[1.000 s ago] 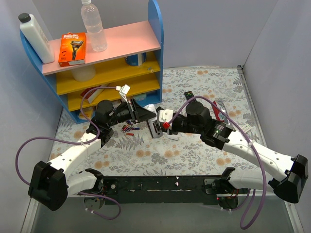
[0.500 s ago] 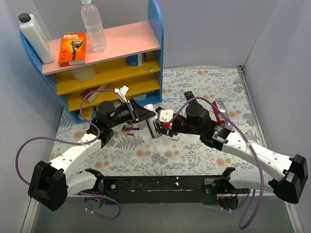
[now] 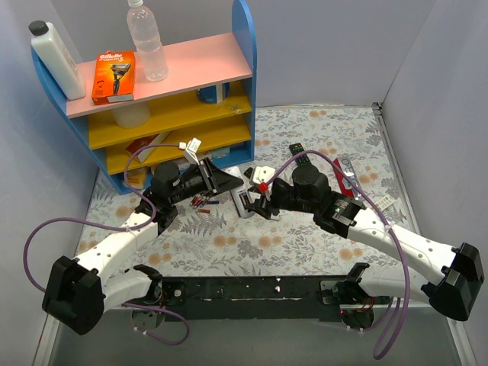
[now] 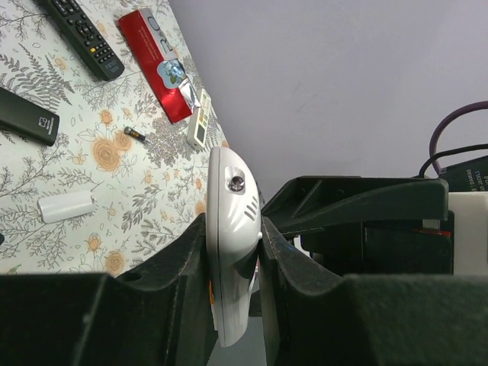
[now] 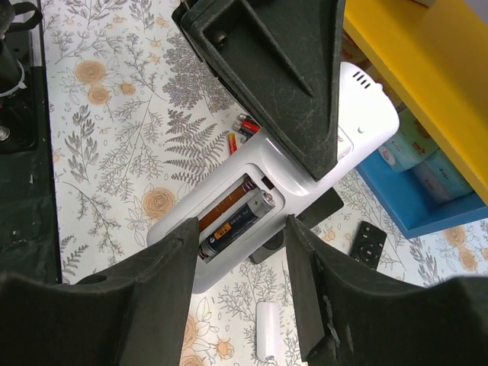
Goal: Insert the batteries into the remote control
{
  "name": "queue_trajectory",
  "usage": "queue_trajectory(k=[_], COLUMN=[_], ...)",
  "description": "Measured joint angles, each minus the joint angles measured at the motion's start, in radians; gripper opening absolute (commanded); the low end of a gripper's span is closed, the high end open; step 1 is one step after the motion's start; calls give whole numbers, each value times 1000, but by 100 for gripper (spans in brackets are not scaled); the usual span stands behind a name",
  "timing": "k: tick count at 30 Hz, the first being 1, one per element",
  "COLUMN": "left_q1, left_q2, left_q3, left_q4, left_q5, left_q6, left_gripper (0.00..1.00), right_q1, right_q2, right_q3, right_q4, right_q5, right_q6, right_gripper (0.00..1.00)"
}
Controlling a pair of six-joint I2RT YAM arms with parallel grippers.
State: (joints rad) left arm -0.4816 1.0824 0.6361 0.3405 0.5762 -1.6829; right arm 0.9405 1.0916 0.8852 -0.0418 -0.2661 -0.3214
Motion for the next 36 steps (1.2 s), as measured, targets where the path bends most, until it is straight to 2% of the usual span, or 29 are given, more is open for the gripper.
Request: queue_trajectory(k=[4, 10, 24, 36], left_q1=[0, 0, 1, 1], left_q2=[0, -16, -37, -43], left_q3=[-2, -7, -9, -9], left_q4=[0, 11, 86, 129], left_q5=[0, -1, -12, -11], left_q6=[10, 22, 27, 27], left_gripper=[0, 0, 0, 0], right_q1=[-5, -9, -61, -142], right_q2=[3, 6, 10, 9], right_q3=[1, 21, 43, 28], right_q4=[0, -19, 7, 124], right_q5=[-6, -14, -18, 14], right_q6=[37, 130, 473, 723], right_gripper=[64, 67, 66, 64])
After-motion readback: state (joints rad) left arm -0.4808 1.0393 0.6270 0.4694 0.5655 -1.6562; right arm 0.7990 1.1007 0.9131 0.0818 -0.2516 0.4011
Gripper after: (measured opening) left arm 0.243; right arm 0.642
